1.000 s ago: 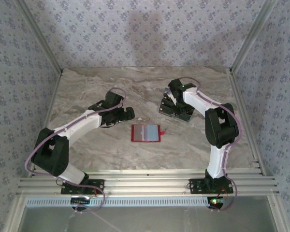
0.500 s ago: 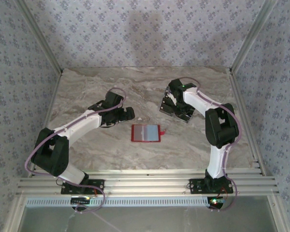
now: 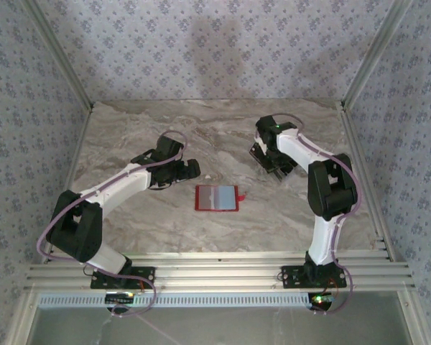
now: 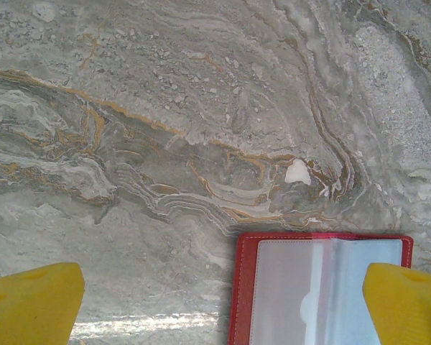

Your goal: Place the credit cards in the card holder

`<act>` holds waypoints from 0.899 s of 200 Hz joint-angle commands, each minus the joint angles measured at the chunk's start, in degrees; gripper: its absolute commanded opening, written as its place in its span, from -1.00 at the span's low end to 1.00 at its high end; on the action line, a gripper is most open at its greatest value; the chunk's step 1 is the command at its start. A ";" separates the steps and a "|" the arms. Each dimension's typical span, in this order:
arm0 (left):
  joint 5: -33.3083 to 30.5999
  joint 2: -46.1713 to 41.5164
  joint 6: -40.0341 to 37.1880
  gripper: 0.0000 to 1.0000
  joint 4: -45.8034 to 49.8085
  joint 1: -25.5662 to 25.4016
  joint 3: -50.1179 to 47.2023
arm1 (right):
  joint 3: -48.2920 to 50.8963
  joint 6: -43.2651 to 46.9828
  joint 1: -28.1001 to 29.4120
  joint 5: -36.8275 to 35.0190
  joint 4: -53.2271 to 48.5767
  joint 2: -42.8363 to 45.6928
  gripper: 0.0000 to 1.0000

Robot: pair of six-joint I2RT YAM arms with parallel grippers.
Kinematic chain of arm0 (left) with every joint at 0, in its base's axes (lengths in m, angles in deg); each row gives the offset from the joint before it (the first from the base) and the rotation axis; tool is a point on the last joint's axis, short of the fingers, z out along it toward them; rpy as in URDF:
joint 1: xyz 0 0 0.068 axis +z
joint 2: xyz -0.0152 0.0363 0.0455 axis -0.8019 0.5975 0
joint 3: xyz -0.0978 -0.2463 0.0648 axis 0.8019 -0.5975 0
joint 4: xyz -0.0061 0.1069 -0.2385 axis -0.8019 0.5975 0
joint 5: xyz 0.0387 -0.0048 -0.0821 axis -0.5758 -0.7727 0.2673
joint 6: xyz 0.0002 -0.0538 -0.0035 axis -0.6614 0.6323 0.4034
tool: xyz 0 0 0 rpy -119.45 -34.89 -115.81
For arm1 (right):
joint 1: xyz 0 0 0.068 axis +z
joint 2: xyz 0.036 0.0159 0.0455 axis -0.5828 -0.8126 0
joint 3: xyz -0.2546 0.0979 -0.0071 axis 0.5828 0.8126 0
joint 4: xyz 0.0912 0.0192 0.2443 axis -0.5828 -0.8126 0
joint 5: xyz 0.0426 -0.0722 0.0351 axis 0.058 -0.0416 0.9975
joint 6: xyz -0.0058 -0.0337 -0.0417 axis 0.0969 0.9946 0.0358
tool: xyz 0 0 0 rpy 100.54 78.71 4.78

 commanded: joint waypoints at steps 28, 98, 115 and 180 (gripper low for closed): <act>0.59 -0.92 0.23 1.00 -0.05 0.29 0.04 | 0.57 -1.18 0.37 -0.24 -2.35 0.45 -0.74; 0.59 -0.79 0.18 1.00 -0.12 0.33 0.15 | -0.45 -0.50 1.44 -2.07 -2.39 0.82 -0.99; 0.65 -0.74 0.20 1.00 0.00 0.34 0.22 | -1.37 -0.51 1.76 -2.45 -2.79 1.18 -1.00; 0.63 -0.58 0.17 1.00 -0.09 0.24 0.11 | -4.10 -1.72 2.01 -0.23 -4.01 4.61 -1.00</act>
